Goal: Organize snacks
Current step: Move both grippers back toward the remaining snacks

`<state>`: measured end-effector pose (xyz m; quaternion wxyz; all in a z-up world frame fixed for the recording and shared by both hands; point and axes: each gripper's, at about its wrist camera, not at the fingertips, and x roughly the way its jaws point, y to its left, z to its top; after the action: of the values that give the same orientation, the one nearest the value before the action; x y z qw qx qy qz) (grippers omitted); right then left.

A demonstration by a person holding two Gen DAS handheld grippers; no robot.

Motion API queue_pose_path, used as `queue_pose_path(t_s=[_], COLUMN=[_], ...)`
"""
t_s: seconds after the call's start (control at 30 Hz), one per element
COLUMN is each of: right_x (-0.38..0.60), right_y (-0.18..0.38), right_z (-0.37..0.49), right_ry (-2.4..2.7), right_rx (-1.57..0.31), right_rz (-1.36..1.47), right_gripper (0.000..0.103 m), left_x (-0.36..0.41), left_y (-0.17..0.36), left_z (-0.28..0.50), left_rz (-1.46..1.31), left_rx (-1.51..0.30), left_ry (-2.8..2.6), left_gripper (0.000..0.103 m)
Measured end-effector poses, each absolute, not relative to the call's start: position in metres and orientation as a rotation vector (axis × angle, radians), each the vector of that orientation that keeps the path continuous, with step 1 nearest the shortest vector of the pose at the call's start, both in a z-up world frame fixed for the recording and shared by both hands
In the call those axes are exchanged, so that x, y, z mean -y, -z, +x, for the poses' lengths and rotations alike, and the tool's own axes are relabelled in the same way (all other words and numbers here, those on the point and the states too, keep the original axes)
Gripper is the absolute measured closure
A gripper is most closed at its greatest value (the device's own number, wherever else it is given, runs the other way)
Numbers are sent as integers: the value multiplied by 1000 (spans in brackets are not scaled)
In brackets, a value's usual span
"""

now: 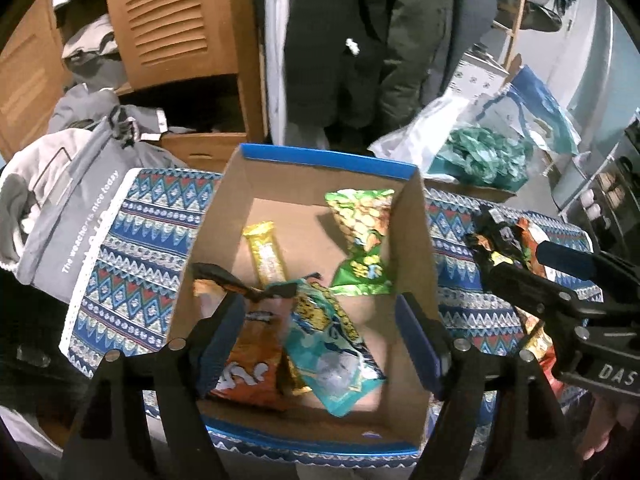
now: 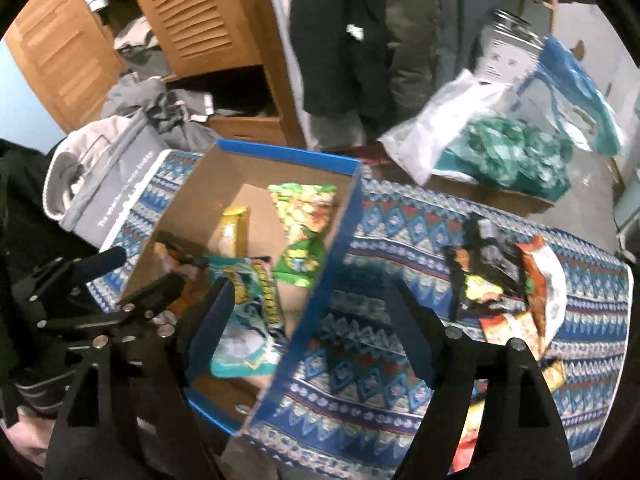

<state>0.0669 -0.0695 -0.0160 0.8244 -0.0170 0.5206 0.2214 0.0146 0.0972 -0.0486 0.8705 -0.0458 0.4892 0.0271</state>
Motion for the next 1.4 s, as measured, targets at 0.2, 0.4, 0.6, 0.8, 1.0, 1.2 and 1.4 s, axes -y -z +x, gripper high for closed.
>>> queue_pose_path(t_s=[0.2,0.4,0.6,0.8,1.0,1.2,1.4], right_x=[100,136,178,226,269,301,321], right_y=[24,37,41,45,54,69,92], right_z=[61,46,36,26,14,1,-8], right_ry=[-425,-354,-258,-161,-56,34,102], right_rx=[-1127,-1160,-1165,-1177,-1195,-1227,-1285], right_rz=[-12,-23,-4,54,99,172,243], right_gripper=[24,24,24,24,24,22,22], left_x=[-66,-30,8,45,78,110,133], left_y=[52,52,59,66,76,97,125], left_z=[15,10,5,1,0,1,8], left_rz=[-30,22,58,110,124,195,198], left_rx=[-1034,-1035,-1049,-1053,-1069,-1093,-1174], left_ry=[-1,68,152,216,293,341,418], left_gripper=[24,24,24,24,24,23,23])
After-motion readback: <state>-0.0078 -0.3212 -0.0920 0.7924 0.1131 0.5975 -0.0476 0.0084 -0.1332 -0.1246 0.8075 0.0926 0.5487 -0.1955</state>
